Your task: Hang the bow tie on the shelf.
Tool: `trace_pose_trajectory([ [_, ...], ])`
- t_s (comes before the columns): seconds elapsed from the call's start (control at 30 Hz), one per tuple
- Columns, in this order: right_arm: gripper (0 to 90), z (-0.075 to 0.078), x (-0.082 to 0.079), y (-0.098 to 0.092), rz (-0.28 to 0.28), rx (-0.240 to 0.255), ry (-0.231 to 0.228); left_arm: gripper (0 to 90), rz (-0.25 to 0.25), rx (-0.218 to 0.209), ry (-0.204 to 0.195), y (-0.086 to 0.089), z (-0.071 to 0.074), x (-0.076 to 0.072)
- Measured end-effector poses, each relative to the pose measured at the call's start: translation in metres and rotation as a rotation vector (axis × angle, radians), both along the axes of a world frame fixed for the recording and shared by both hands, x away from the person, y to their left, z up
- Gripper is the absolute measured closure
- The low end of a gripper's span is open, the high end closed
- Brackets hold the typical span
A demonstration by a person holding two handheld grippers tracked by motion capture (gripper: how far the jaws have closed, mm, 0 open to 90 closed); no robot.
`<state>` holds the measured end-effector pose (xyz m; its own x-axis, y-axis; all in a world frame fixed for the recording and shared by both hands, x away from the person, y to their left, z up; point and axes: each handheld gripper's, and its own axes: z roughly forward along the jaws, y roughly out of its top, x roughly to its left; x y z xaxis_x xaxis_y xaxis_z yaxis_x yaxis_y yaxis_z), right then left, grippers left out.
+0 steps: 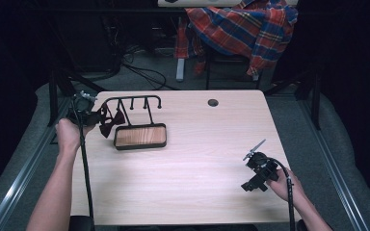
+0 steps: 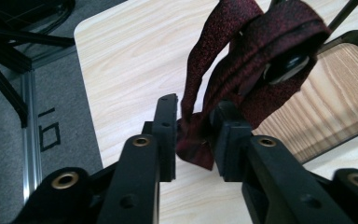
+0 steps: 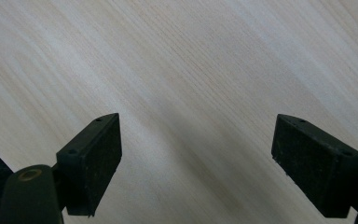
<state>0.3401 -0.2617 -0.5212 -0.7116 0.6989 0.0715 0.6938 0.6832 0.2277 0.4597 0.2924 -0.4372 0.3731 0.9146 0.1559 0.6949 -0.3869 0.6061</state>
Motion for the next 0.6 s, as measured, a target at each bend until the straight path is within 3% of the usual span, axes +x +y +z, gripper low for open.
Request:
trace_pose_trajectory([
  [0.2, 15.9, -0.001, 0.0, 0.0, -0.008, 0.008, -0.002, 46.1, 0.051, 0.018, -0.003, 0.002, 0.002, -0.002],
  [0.6, 15.9, 0.0, 0.0, 0.0, -0.006, 0.013, -0.006, 19.3, 0.058, -0.025, -0.01, 0.009, 0.007, -0.012],
])
